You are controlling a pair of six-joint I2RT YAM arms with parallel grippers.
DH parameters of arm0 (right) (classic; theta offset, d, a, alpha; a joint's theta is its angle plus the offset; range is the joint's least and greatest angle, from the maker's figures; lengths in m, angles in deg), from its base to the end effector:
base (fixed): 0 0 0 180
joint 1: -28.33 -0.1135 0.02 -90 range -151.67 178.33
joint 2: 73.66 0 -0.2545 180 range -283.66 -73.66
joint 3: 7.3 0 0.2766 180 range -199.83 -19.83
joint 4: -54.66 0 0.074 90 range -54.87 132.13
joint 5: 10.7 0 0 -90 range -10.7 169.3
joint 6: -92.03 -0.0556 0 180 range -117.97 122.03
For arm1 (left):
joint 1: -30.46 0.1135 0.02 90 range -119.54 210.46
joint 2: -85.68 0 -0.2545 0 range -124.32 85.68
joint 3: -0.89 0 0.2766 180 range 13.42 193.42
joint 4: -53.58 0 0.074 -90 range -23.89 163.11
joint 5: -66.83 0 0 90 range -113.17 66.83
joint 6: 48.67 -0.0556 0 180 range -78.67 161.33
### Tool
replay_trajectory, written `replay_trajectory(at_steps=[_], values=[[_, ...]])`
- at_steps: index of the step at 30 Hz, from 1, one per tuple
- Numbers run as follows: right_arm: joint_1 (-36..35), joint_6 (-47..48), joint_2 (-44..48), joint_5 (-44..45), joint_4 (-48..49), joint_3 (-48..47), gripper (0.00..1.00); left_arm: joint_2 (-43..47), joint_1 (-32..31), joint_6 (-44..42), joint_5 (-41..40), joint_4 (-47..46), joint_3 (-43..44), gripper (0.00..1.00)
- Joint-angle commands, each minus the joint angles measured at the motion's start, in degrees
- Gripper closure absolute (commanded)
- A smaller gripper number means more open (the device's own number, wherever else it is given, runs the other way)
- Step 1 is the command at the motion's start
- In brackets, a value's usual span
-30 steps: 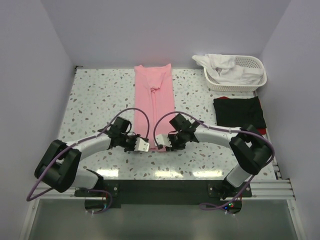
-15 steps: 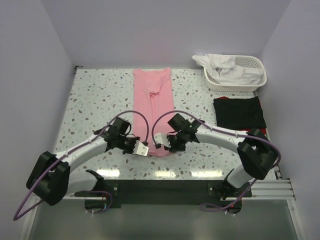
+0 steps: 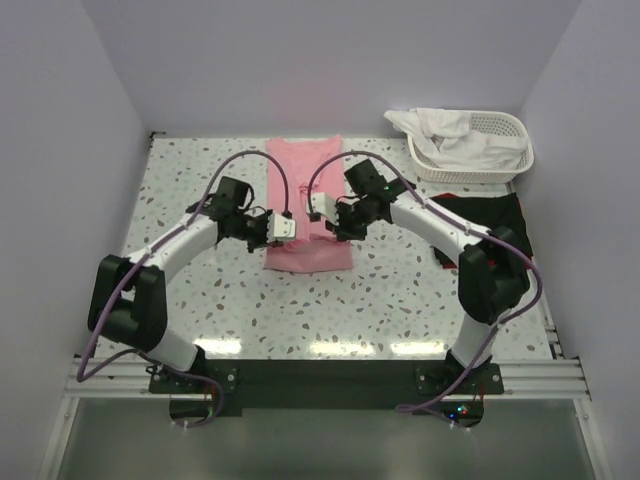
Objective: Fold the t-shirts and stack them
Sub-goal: Fold the tshirt
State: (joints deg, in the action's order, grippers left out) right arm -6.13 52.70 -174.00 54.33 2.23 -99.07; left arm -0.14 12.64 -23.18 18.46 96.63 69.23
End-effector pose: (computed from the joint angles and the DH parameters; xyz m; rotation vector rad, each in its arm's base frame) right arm 0.3161 0.2454 0.2138 -1.8291 1.7761 0.4652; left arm 0.2954 -0.1337 0.1836 1.7139 1.6052 -0.5721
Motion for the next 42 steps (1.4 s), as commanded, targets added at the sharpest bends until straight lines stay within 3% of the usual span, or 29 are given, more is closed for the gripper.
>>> replay_trajectory(at_steps=[1,20,40,42], values=[[1.8,3.8,-3.3,-1.4,-2.6,-6.6,1.00,-3.6,1.7,1.1,2.1,-2.1,6.1,1.00],[7.6,7.5,-25.7,0.3,-2.7,-34.8,1.00,-25.2,6.7,0.9,-0.4,-8.2,27.8,1.00],[8.9,7.3,-36.1,11.4,8.7,-40.5,1.00,-38.1,7.5,8.5,-6.5,-20.1,35.2,0.98],[9.0,5.2,-36.0,13.7,10.4,-41.0,0.75,-38.6,7.5,11.0,-8.2,-21.0,36.6,0.85]])
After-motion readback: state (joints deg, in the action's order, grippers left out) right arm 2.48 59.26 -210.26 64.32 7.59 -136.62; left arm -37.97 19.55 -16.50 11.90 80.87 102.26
